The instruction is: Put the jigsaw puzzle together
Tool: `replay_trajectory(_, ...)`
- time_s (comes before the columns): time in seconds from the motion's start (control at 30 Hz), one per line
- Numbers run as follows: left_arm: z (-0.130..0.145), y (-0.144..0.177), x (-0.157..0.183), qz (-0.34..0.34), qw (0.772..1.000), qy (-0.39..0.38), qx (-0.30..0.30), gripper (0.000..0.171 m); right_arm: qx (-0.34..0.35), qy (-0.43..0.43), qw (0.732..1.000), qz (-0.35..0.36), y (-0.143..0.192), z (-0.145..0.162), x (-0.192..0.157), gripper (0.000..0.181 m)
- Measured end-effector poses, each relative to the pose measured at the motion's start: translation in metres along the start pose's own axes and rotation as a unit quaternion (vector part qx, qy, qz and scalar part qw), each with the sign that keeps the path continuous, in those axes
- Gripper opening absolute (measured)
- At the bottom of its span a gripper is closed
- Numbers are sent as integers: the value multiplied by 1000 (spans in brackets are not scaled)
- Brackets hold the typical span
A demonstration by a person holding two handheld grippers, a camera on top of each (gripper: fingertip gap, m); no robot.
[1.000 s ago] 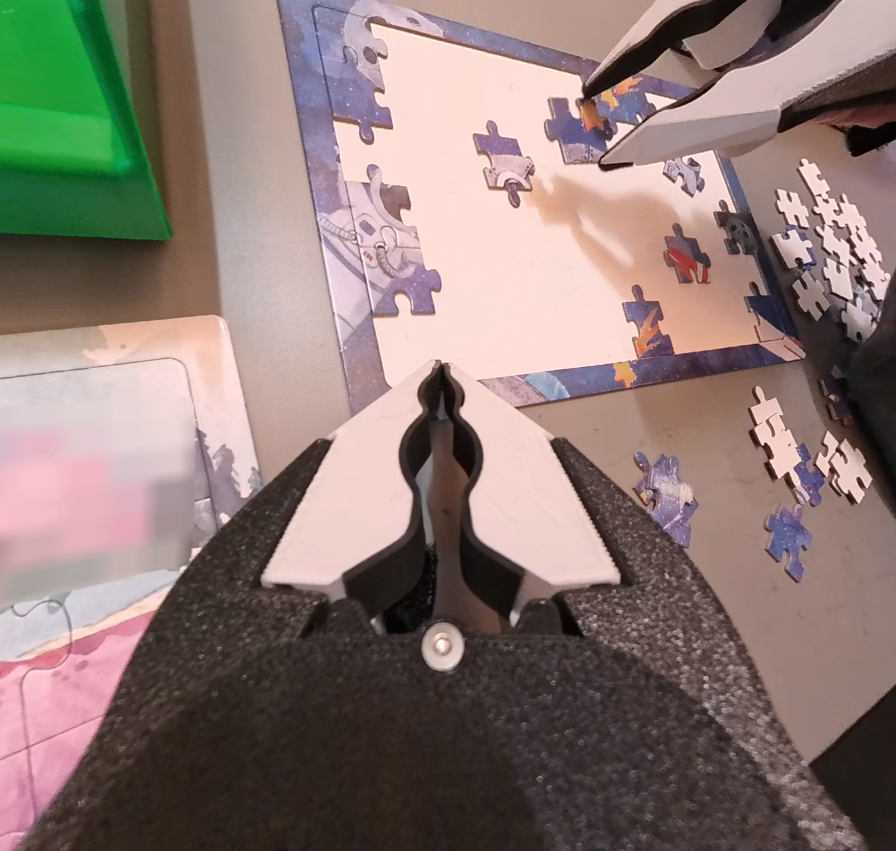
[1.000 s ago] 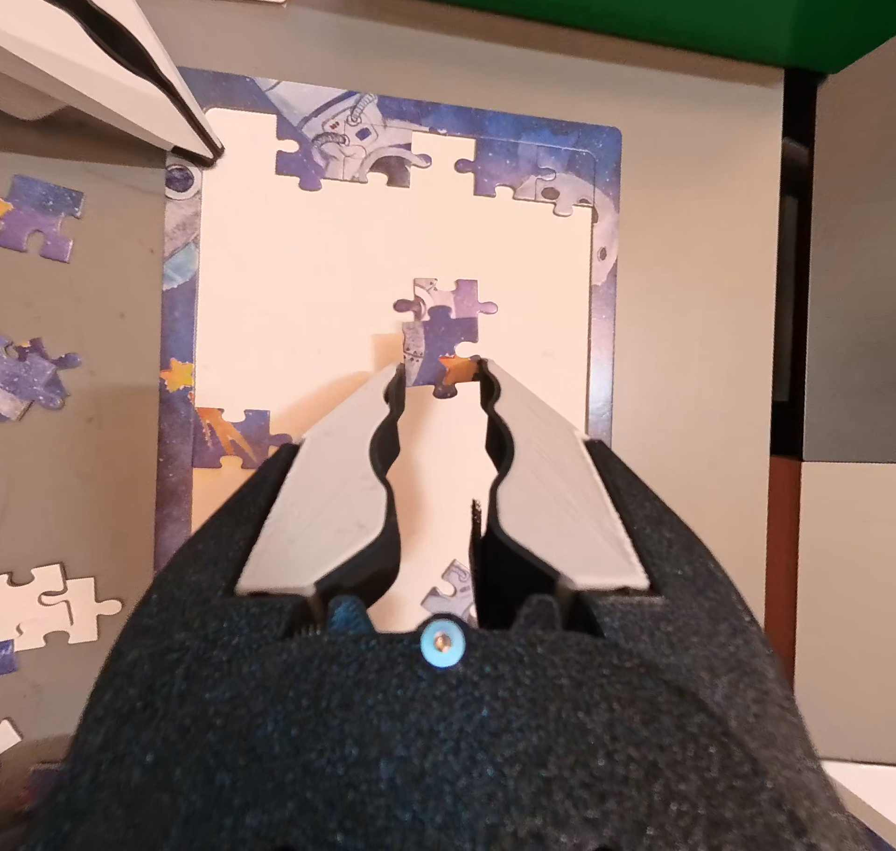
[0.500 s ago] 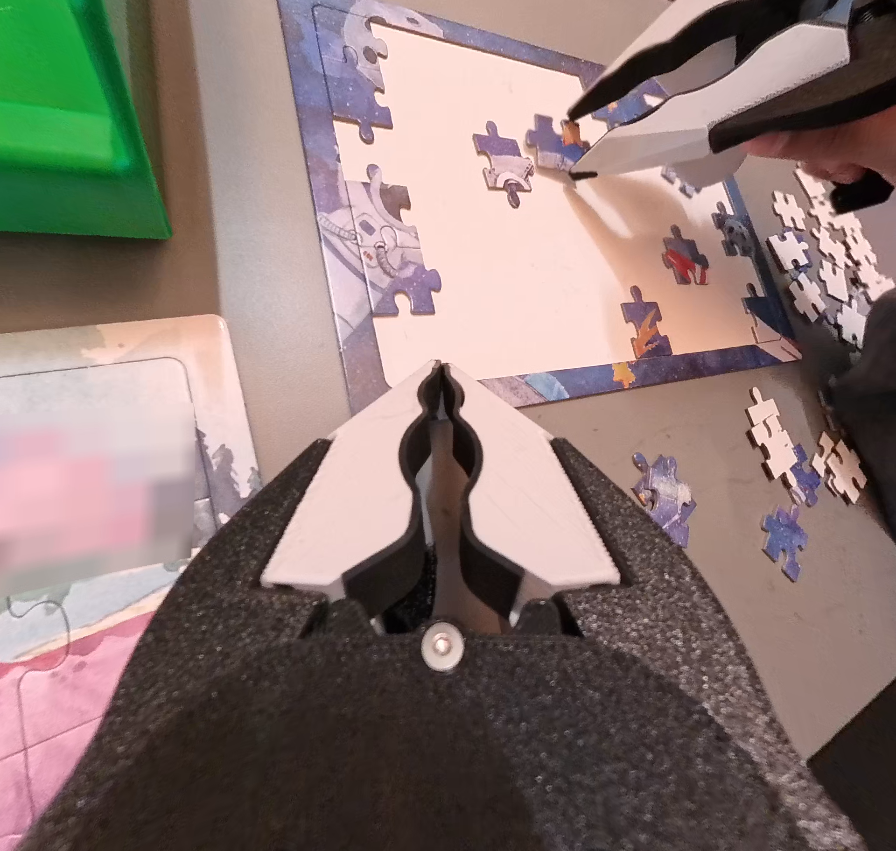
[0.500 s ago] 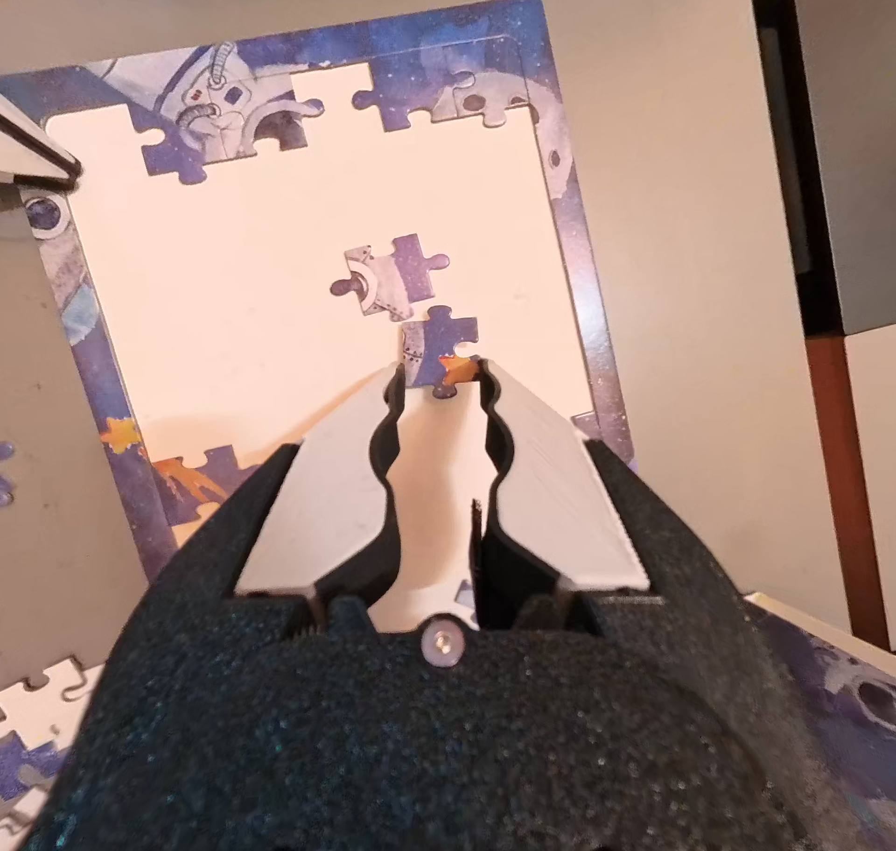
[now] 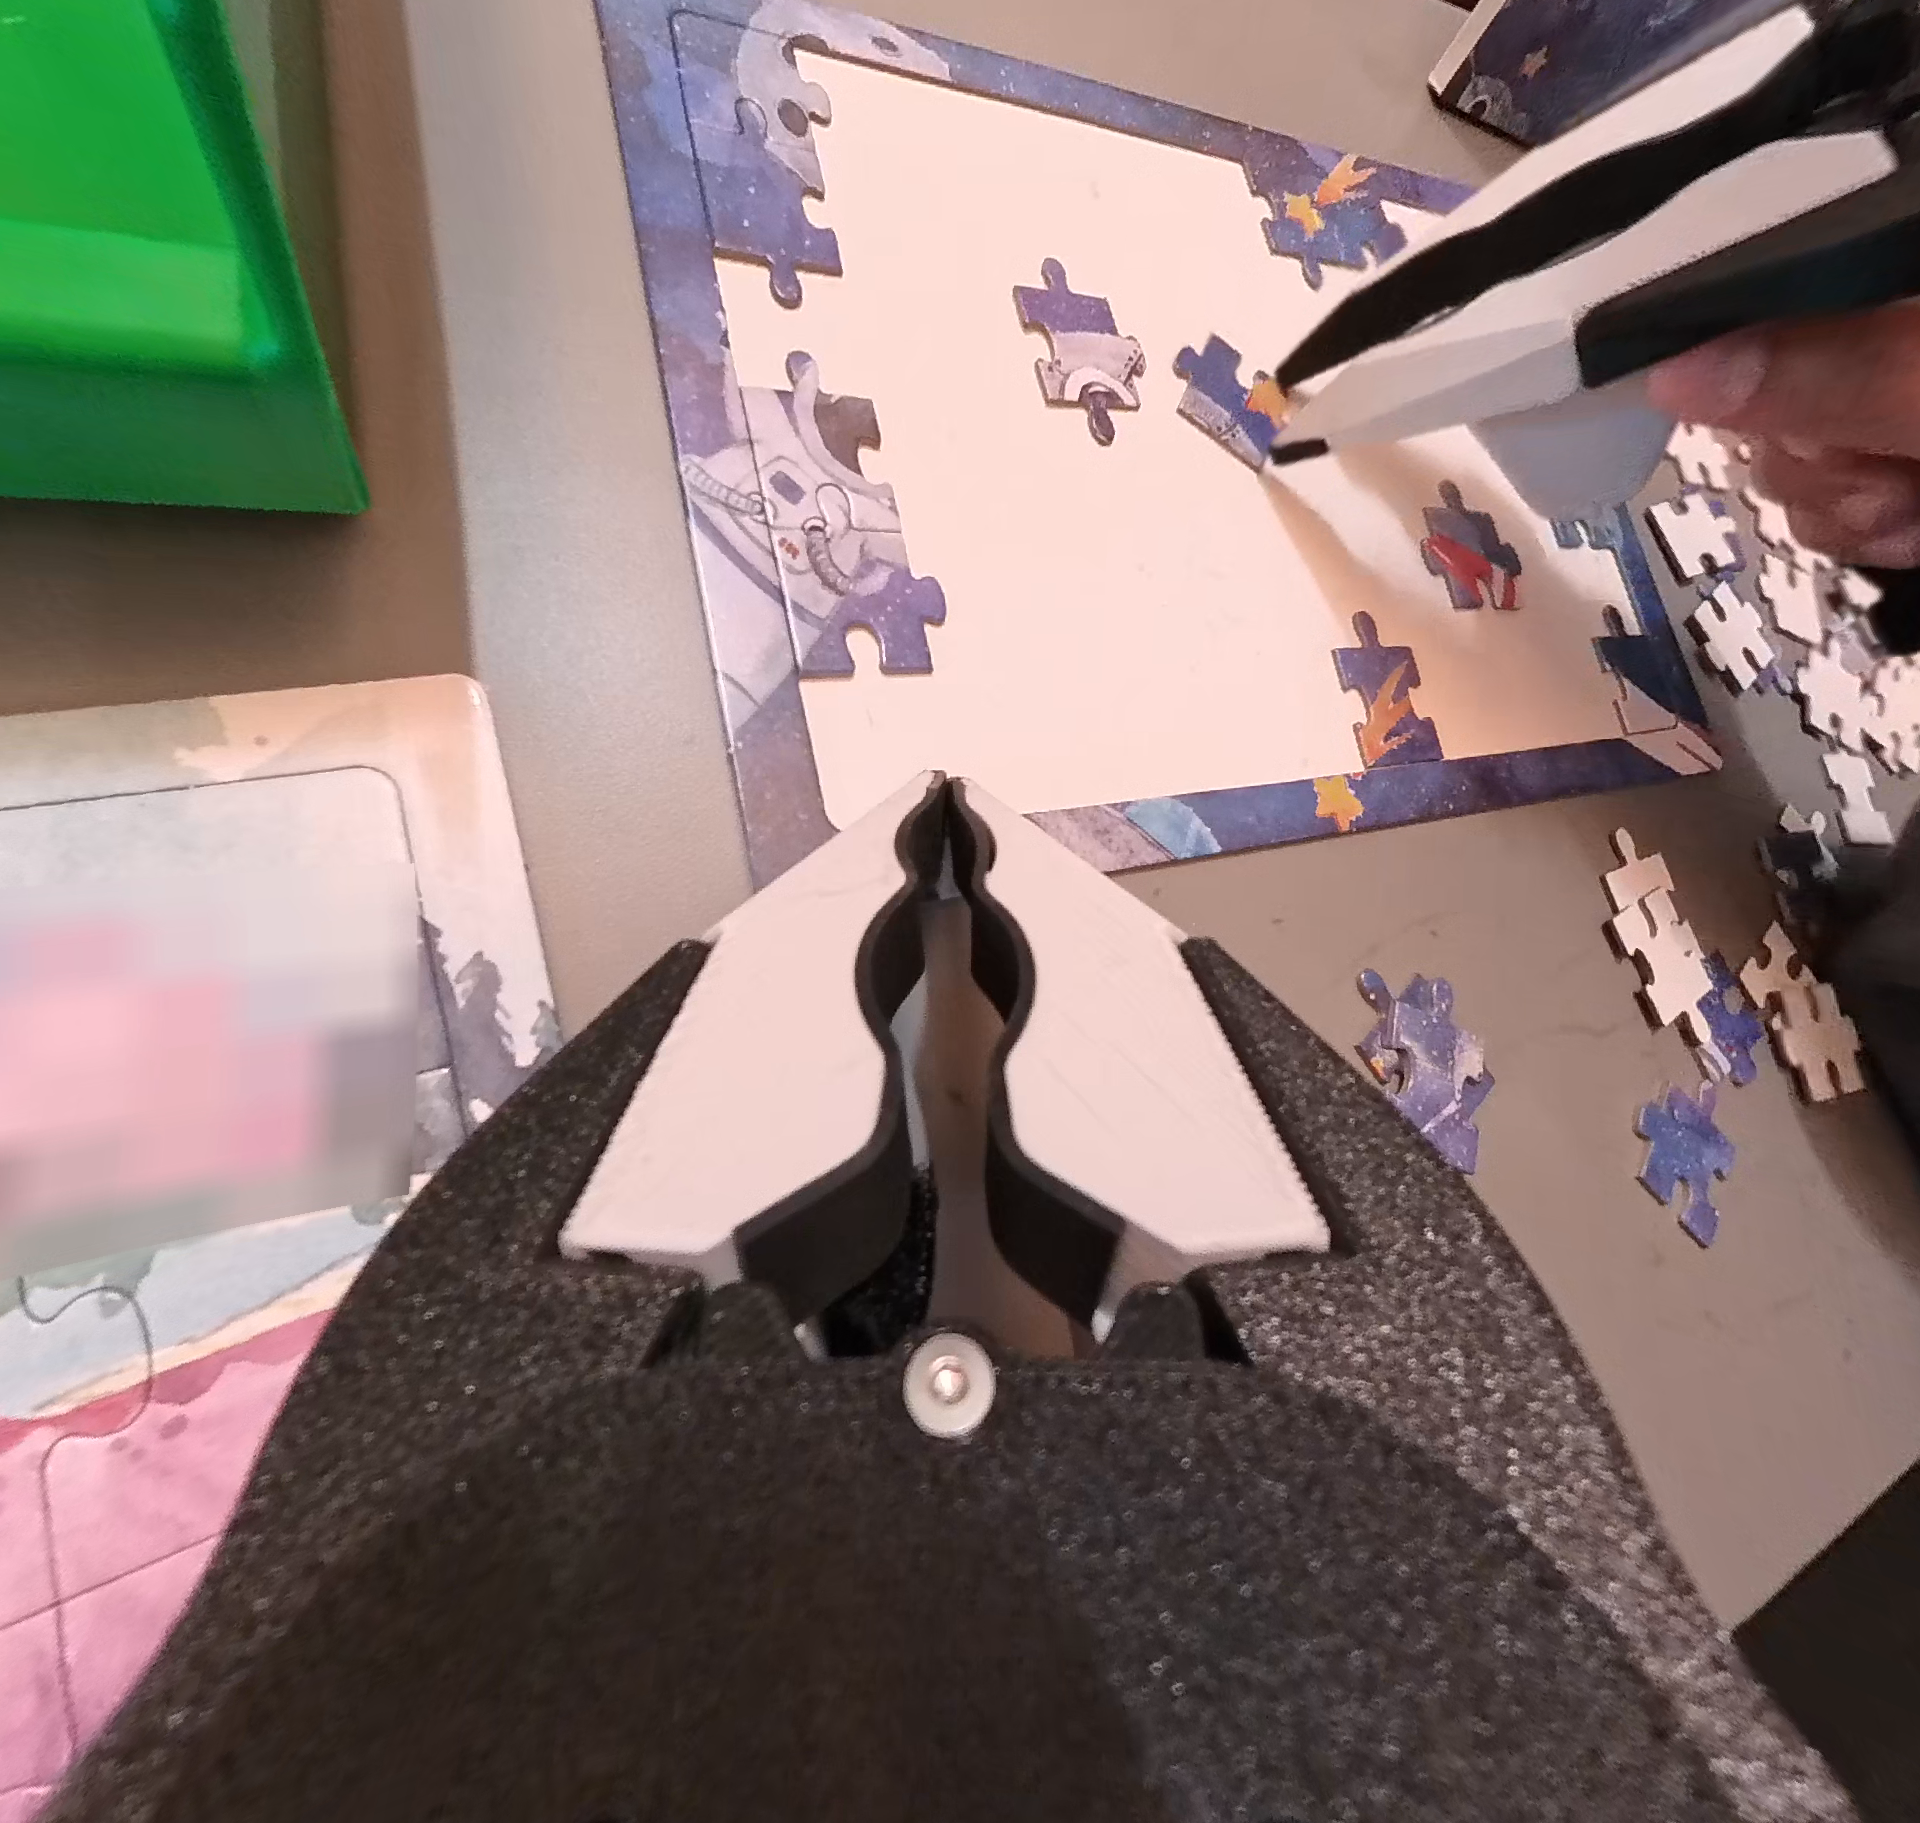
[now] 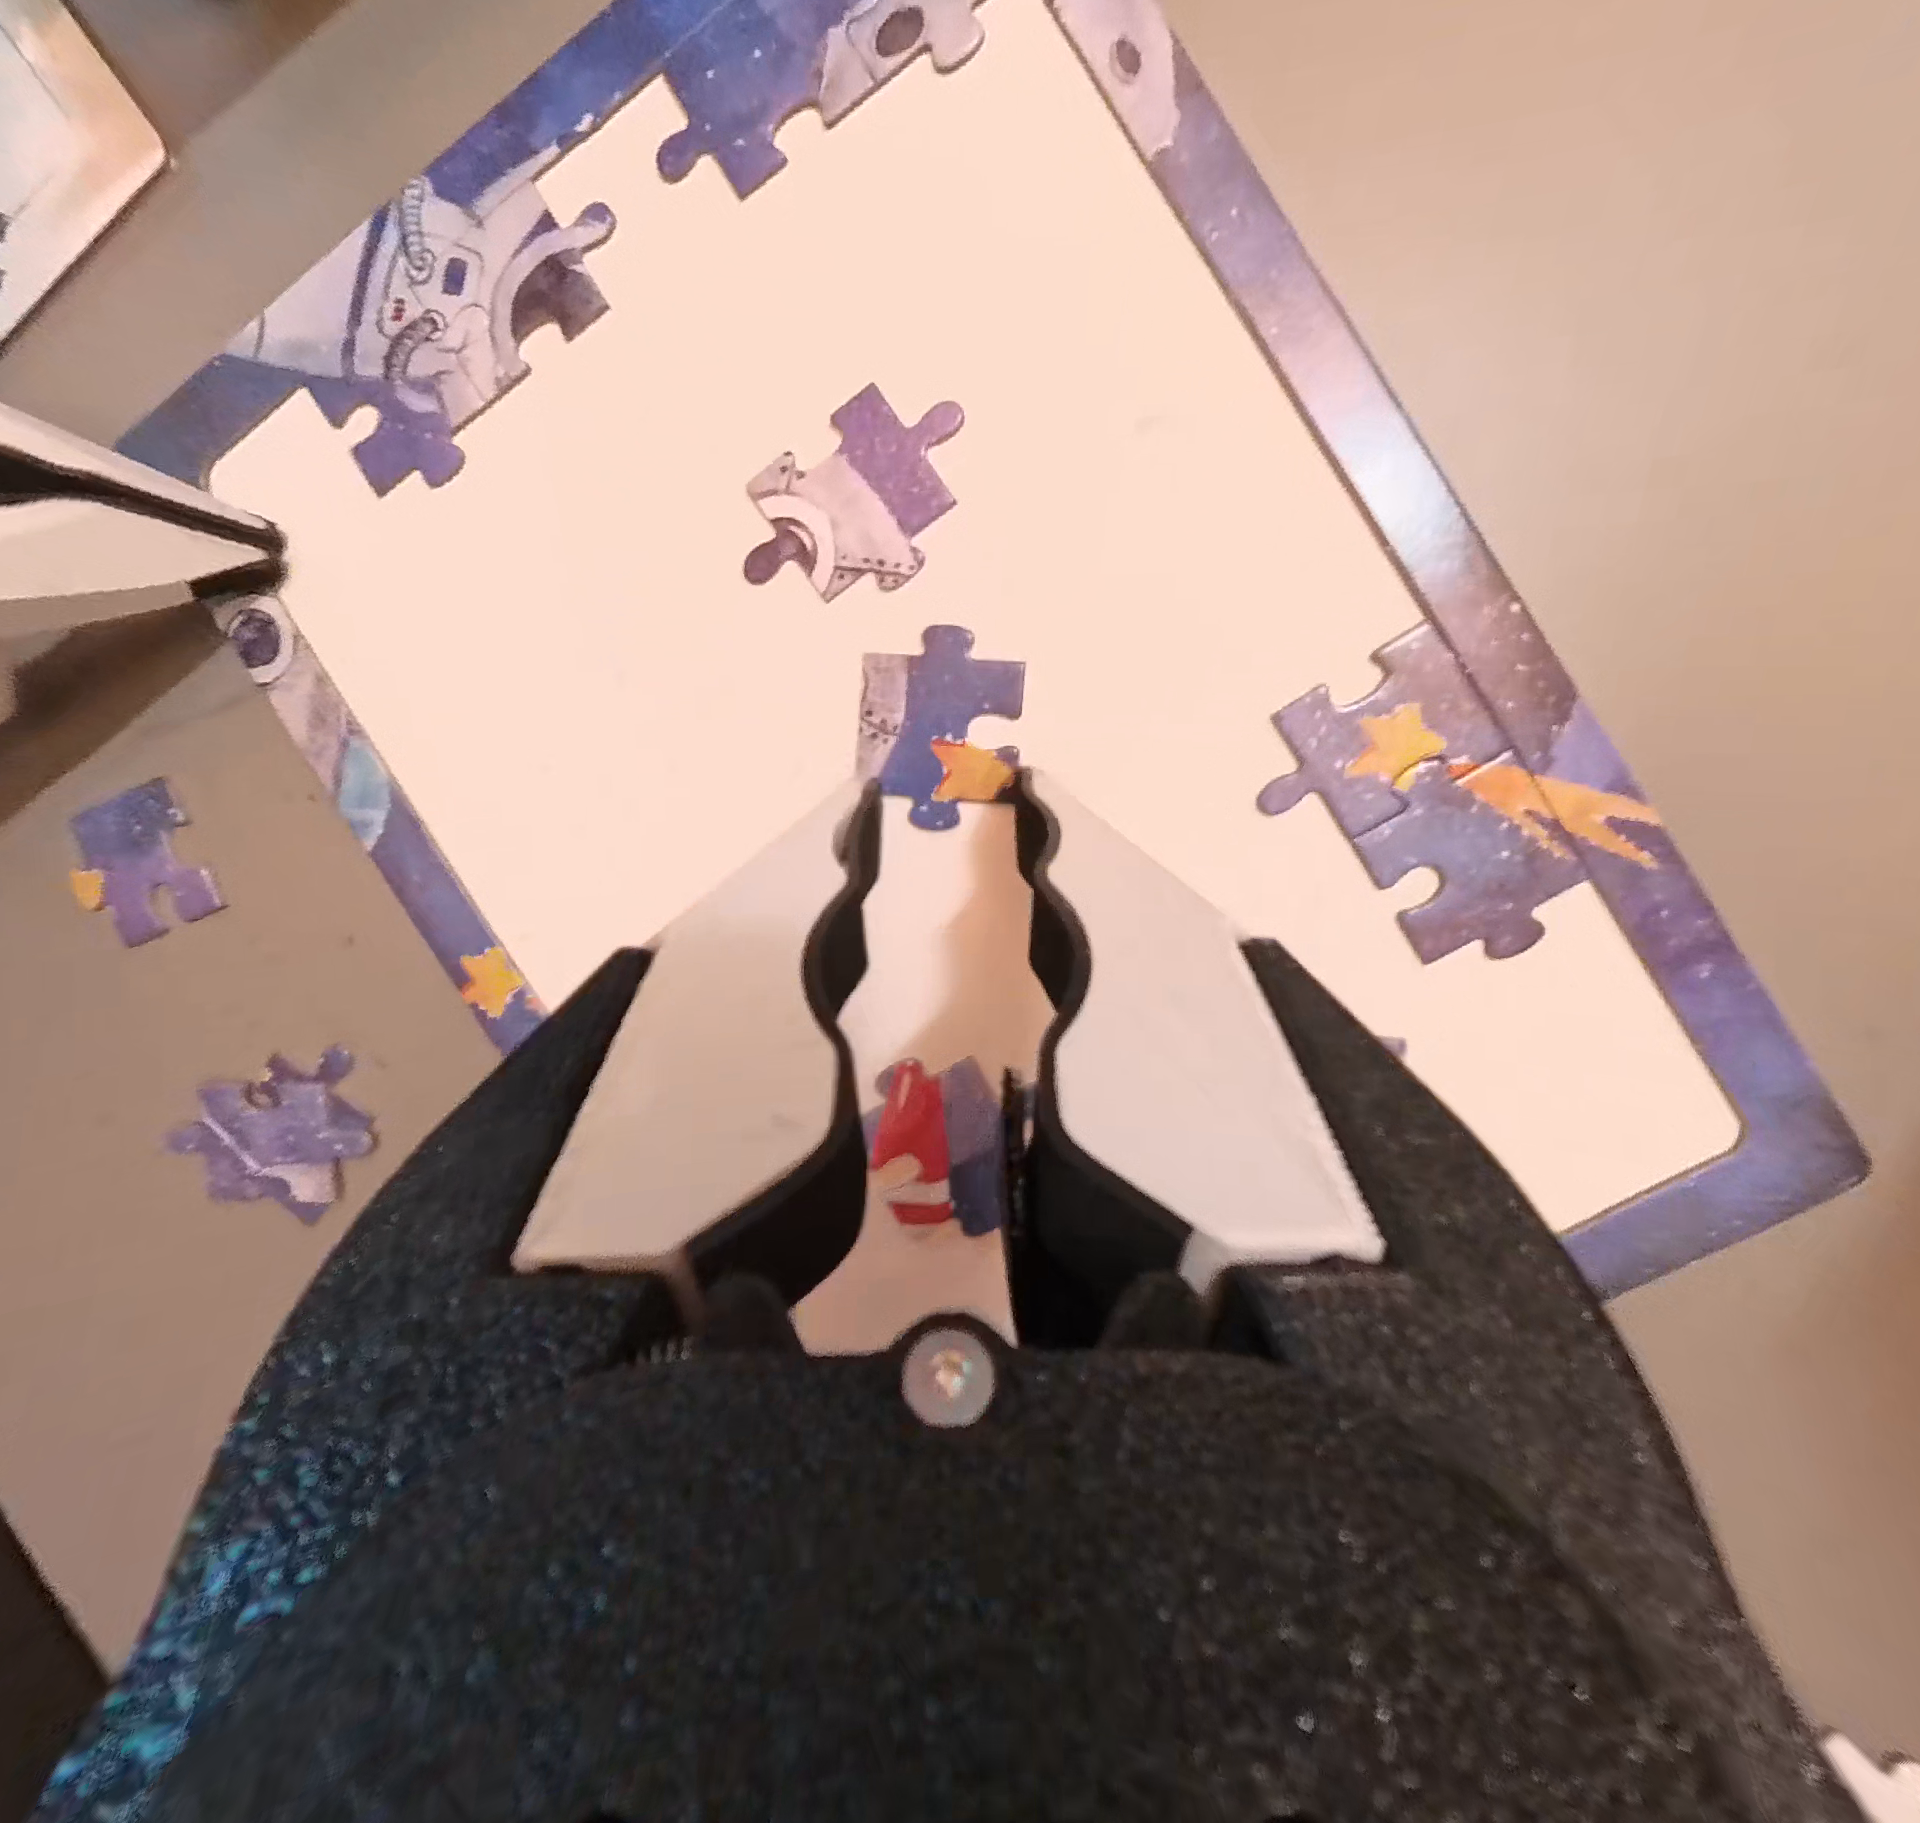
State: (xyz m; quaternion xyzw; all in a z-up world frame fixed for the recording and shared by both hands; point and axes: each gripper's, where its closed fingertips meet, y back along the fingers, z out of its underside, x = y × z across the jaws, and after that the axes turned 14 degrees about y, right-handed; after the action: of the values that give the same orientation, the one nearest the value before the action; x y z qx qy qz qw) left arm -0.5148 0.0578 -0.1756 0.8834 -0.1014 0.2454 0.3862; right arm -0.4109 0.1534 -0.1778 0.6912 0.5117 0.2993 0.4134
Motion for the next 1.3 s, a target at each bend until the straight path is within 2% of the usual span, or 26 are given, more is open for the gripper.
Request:
replay_trajectory(0.1,0,0,0,-2,1000,-2,0,0,4,-5,1000,-9,12,1,-5,29)
replay_trajectory(0.17,0,0,0,-5,1000,-5,1,0,11,1,1000,4,33,-1,-2,29)
replay_trajectory(0.33,0,-1,0,-15,1000,-15,2,0,77,35,994,69,126,-13,-9,27)
replay_trajectory(0.43,1,0,0,-29,999,-33,3,0,135,65,979,138,188,-4,-26,24)
replay_trajectory(0.53,-1,4,-5,-64,997,-48,16,1,175,67,955,230,233,40,-37,29)
replay_trajectory(0.63,-18,23,5,-49,996,-19,71,13,163,10,939,303,250,128,-40,39)
replay_trajectory(0.7,-29,43,25,-6,994,-3,113,19,168,-59,940,290,250,189,-52,40)
replay_trajectory(0.77,-29,57,44,22,991,-10,133,22,201,-131,933,267,257,236,-66,42)
replay_trajectory(0.83,-17,64,56,19,991,-34,132,26,238,-150,922,266,270,269,-80,44)
replay_trajectory(0.9,6,68,64,-1,990,-79,119,30,255,-141,907,305,286,298,-87,48)
replay_trajectory(0.97,29,77,71,-23,985,-131,114,34,278,-124,894,329,292,315,-94,61)
replay_trajectory(1.03,44,92,83,-29,976,-168,136,37,283,-127,891,333,289,328,-101,76)
replay_trajectory(1.1,52,105,94,-33,966,-201,161,57,267,-132,888,350,283,337,-101,98)
replay_trajectory(1.17,54,112,100,-55,955,-234,172,70,244,-126,882,383,283,340,-98,97)
replay_trajectory(1.2,54,113,103,-61,951,-246,174,71,237,-112,881,395,283,337,-97,96)
replay_trajectory(1.27,52,112,111,-55,950,-256,169,71,205,-93,879,420,283,338,-92,82)
replay_trajectory(1.3,52,109,116,-45,953,-253,159,71,184,-86,890,407,276,339,-91,77)
